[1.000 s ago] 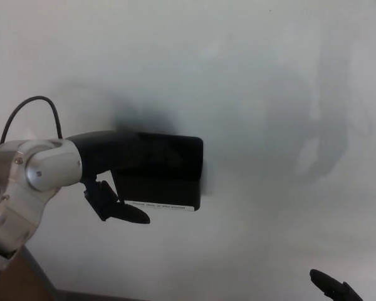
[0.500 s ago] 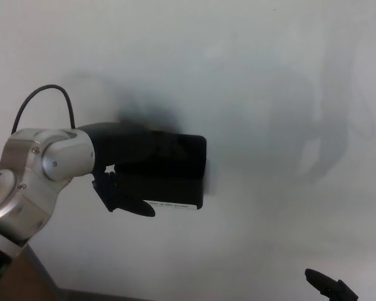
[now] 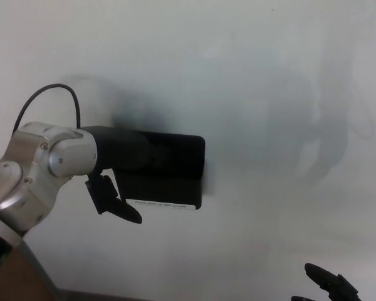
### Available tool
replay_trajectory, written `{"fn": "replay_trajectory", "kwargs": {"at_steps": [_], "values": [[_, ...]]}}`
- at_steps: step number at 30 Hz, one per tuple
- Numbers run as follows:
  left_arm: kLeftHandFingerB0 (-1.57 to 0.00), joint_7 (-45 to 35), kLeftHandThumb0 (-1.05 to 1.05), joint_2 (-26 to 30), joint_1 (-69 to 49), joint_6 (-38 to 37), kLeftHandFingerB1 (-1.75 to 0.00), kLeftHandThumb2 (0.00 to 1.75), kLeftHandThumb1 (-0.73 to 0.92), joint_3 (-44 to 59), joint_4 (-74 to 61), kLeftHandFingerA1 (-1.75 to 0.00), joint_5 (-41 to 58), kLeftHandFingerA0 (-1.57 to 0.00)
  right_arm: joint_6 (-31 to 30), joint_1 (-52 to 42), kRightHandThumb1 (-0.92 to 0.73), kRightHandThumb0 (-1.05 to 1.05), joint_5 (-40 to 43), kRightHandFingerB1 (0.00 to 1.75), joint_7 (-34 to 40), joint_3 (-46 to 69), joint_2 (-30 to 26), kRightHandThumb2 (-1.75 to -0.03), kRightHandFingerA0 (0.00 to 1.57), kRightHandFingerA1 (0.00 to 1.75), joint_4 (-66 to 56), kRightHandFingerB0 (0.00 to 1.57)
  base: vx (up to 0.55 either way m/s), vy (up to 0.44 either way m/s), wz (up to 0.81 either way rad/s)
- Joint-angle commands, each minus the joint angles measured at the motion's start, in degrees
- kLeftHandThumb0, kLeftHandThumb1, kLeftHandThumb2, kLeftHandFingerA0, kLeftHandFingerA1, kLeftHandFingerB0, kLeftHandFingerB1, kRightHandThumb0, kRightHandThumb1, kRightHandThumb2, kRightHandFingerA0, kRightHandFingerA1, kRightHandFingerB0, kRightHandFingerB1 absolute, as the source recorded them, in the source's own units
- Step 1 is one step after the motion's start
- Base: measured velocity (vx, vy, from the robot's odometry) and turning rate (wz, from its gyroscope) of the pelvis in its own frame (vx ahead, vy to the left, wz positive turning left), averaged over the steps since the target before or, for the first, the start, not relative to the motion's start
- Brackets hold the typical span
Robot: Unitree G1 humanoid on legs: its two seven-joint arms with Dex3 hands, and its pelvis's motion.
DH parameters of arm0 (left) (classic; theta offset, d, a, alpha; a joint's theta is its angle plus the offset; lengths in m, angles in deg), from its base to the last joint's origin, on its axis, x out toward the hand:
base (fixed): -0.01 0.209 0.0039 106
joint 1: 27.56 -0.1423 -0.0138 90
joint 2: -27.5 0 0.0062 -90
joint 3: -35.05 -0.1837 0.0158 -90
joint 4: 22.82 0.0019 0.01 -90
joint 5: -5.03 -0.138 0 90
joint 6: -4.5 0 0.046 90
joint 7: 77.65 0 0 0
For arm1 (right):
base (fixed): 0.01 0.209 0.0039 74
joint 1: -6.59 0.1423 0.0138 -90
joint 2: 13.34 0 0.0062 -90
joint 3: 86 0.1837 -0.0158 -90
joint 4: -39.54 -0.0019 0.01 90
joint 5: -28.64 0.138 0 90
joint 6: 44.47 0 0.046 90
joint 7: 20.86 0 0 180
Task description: A magnetic marker holder is on the left hand side of the white board, the robot put the index and middle finger into the opening of the container and pull off the magnetic holder and hand it to a human on the left hand side.
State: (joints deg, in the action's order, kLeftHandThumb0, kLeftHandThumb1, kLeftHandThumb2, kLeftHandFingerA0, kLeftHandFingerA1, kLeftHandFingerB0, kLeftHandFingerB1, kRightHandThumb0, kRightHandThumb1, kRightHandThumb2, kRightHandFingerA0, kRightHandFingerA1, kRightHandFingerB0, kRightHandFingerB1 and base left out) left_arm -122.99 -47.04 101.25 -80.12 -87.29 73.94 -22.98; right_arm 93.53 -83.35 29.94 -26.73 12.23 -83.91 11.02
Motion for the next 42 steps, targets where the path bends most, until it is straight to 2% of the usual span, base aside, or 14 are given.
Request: {"fn": "replay_trajectory", "kwargs": {"at_steps": [1, 2, 5, 6, 10, 18, 22, 24, 30, 31, 34, 38, 39, 42], "values": [[-0.1, -1.52, -0.84, 1.37, 2.97, -2.74, -0.34, 0.83, 0.46, -1.64, 3.23, -0.43, -4.38, -0.27, 0.47, 0.52, -0.73, -0.61, 0.58, 0.39, 0.32, 0.37, -0.86, -0.62, 0.67, 0.47, 0.28, 0.44, 0.0, 0.0, 0.0], [-0.17, -1.87, -0.81, 1.21, 3.3, -2.69, -0.27, 0.58, 0.53, -1.94, 3.46, -0.38, -4.55, -0.45, 0.52, 0.55, -0.73, -0.62, 0.36, 0.38, 0.59, 0.3, -0.96, -0.6, 0.66, 0.45, 0.3, 0.44, 0.0, 0.0, 0.0], [-0.1, -2.8, -0.88, 0.89, 3.95, -2.91, -0.33, 0.82, 0.49, -2.56, 3.73, -0.48, -4.6, -0.44, 0.65, 0.53, -0.72, -0.62, 0.42, 0.38, 0.64, 0.33, -0.89, -0.59, 0.66, 0.46, 0.33, 0.44, 0.0, 0.0, 0.0], [-0.19, -3.06, -0.8, 0.62, 4.43, -3.06, -0.27, 0.57, 0.52, -2.9, 3.83, -0.55, -4.83, -0.58, 0.57, 0.65, -0.73, -0.62, 0.45, 0.39, 0.73, 0.35, -0.85, -0.62, 0.66, 0.46, 0.28, 0.45, 0.0, 0.0, 0.0], [-0.14, -3.16, -0.84, -0.19, 5.21, -2.68, -0.32, 0.68, 0.44, -3.4, 3.44, -0.42, -5.59, -0.36, 0.15, 0.93, -0.72, -0.61, 0.85, 0.38, 0.56, 0.5, -0.69, -0.59, 0.66, 0.46, 0.03, 0.45, 0.0, 0.0, 0.0], [-0.18, -4.81, -0.79, -2.74, 5.86, 0.34, -0.27, 0.57, 0.52, -3.4, 1.03, -0.39, -6.96, -0.46, 0.42, 1.31, -0.64, -0.65, 1.35, 0.42, 0.06, 0.74, -0.72, -0.67, 0.64, 0.5, 0.09, 0.43, 0.0, 0.0, 0.0], [-0.09, -5.93, -0.8, -3.91, 6.99, 0.62, -0.35, 0.82, 0.45, -3.63, 1.13, -0.46, -7.71, -0.34, 0.45, 1.71, -0.73, -0.6, 0.74, 0.4, 0.81, 0.54, -0.85, -0.62, 0.66, 0.47, -0.05, 0.46, 0.0, 0.0, 0.0], [-0.18, -5.98, -0.8, -4.29, 7.26, 0.26, -0.27, 0.57, 0.54, -3.97, 1.59, -0.4, -8.23, -0.5, 0.67, 1.69, -0.74, -0.61, -0.02, 0.4, 1.43, 0.22, -1.06, -0.62, 0.66, 0.46, -0.14, 0.46, 0.0, 0.0, 0.0], [-0.14, -5.45, -0.77, -5.02, 6.6, -0.83, -0.37, 0.8, 0.45, -4.49, 3.26, -0.52, -9.01, -0.51, 0.86, 1.6, -0.73, -0.61, -0.19, 0.4, 1.65, -0.11, -1.07, -0.62, 0.66, 0.47, -0.51, 0.47, 0.0, 0.0, 0.0], [-0.2, -5.16, -0.72, -5.15, 6.47, -0.9, -0.28, 0.57, 0.53, -4.58, 3.68, -0.42, -9.31, -0.55, 0.72, 1.65, -0.74, -0.61, -0.26, 0.4, 1.77, -0.17, -1.15, -0.62, 0.66, 0.47, -0.66, 0.47, 0.0, 0.0, 0.0], [-0.15, -4.52, -0.74, -5.42, 6.29, -1.03, -0.38, 0.79, 0.43, -4.76, 4.9, -0.53, -9.89, -0.51, 0.67, 1.79, -0.73, -0.61, 0.27, 0.4, 1.25, 0.01, -1.11, -0.62, 0.66, 0.47, -0.62, 0.47, 0.0, 0.0, 0.0], [-0.2, -4.42, -0.67, -5.35, 6.49, -1.46, -0.28, 0.56, 0.51, -4.71, 6.52, -0.47, -10.14, -0.66, 0.89, 1.92, -0.74, -0.6, 0.03, 0.4, 1.29, -0.12, -1.33, -0.62, 0.66, 0.47, -0.59, 0.47, 0.0, 0.0, 0.0], [-0.03, -4.32, -0.39, -5.27, 6.53, -1.58, -0.44, 0.85, 0.27, -4.77, 6.78, -0.67, -10.33, -0.57, 0.73, 1.95, -0.73, -0.6, 0.15, 0.4, 1.16, -0.1, -1.28, -0.62, 0.65, 0.47, -0.64, 0.47, 0.0, 0.0, 0.0], [-0.03, -4.18, -0.39, -5.28, 6.59, -1.82, -0.44, 0.85, 0.27, -4.78, 7.22, -0.67, -10.68, -0.57, 0.5, 1.98, -0.73, -0.6, 0.36, 0.4, 0.96, -0.06, -1.21, -0.62, 0.65, 0.47, -0.74, 0.47, 0.0, 0.0, 0.0]]}}
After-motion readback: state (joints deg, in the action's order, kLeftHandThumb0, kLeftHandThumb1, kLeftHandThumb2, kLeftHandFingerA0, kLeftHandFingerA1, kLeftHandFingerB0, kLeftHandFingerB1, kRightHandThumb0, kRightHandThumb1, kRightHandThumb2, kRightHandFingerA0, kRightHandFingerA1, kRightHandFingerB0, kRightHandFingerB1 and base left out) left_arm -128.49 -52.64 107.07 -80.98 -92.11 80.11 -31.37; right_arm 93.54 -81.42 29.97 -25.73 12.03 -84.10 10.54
